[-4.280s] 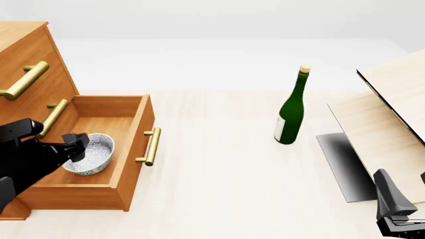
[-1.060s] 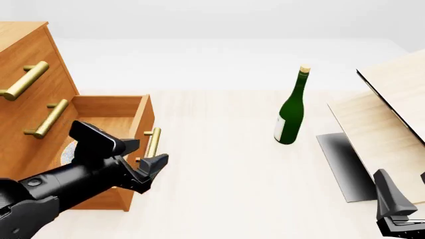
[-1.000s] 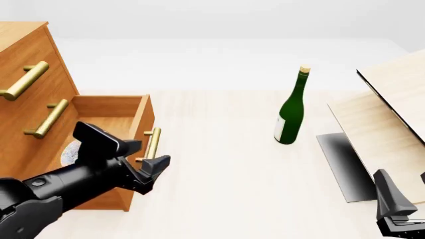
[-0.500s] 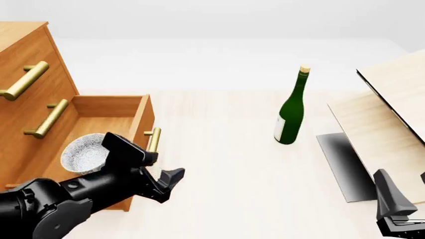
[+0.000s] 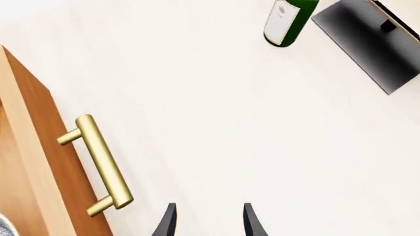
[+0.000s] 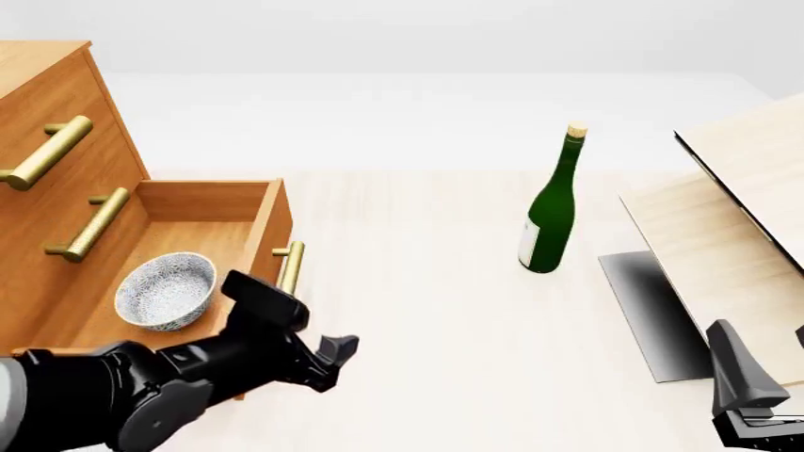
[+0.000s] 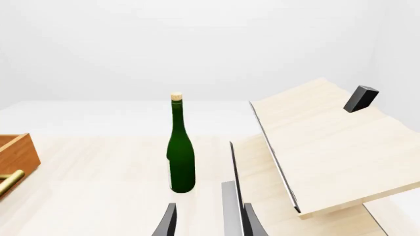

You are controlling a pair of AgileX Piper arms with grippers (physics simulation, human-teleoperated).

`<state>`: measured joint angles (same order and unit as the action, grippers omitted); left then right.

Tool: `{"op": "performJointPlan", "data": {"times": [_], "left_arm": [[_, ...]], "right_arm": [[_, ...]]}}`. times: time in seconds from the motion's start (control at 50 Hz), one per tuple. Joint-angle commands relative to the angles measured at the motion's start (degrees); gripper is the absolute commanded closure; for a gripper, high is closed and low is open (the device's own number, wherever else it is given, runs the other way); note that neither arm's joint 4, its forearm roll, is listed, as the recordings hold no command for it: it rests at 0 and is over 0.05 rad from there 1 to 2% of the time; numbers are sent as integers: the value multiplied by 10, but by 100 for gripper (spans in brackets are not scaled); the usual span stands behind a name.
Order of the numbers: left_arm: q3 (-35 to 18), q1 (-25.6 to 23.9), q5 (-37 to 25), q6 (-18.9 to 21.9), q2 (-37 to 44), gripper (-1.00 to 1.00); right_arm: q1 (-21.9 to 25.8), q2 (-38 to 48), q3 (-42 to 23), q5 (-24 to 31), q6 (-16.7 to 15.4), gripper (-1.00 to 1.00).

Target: Put the bowl in the bottom drawer of the cabinet and close it.

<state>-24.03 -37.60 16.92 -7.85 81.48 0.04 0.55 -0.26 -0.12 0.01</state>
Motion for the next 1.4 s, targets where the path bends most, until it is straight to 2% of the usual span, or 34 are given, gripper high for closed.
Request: {"op": "performJointPlan", "data": {"times": [0.02,0.1,0.12,0.14,0.16,0.18,0.38,0.52,1.06,1.4], "left_arm": [[2,10,16,-32,44,-100],[1,11,14,-39,48,-100],[-4,3,11,-65,65,-100],[-5,4,11,-69,70,-100],[-3,12,14,-56,65,-100],[-5,9,14,-66,74,-100],[-3,20,14,-75,82,-100],[-4,38,15,-71,94,-100],[15,110,29,-6,116,-100],[38,140,28,18,100,-100]], "right_arm": [[0,0,0,0,0,-100],[0,0,0,0,0,-100],[0,-1,0,0,0,-100],[0,-1,0,0,0,-100],[0,-1,0,0,0,-100],[0,-1,0,0,0,-100],[0,0,0,0,0,-100],[0,-1,0,0,0,-100],[0,-1,0,0,0,-100],[0,-1,0,0,0,-100]]}}
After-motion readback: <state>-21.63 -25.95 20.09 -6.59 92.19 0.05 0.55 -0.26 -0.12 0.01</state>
